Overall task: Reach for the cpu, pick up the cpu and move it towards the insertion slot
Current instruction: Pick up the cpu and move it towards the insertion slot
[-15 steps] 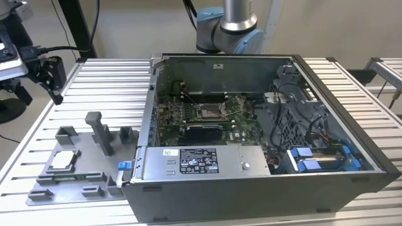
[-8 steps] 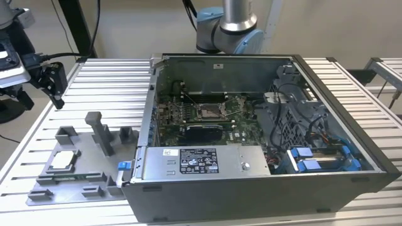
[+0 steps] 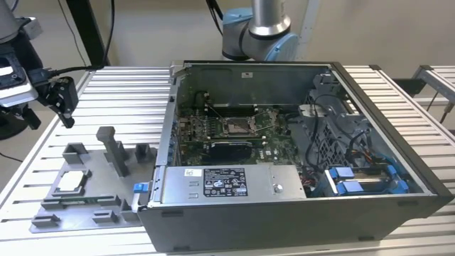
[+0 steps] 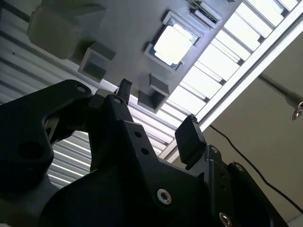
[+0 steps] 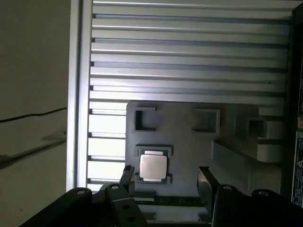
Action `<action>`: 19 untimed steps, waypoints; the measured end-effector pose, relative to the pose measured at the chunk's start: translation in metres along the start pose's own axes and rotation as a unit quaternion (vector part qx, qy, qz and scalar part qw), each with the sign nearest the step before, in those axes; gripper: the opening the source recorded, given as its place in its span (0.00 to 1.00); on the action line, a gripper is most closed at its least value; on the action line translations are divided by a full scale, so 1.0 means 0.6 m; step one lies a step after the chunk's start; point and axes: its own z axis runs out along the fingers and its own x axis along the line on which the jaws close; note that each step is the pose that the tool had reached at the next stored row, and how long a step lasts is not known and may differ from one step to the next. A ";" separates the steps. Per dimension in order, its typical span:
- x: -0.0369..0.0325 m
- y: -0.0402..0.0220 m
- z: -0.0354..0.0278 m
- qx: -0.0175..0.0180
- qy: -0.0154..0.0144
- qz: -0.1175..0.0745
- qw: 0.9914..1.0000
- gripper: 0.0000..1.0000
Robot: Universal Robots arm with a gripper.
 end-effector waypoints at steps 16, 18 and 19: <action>0.002 -0.013 0.039 0.000 0.000 0.000 1.000 1.00; 0.002 -0.015 0.045 0.000 0.000 0.000 1.000 1.00; 0.002 -0.016 0.047 0.000 0.000 0.000 1.000 1.00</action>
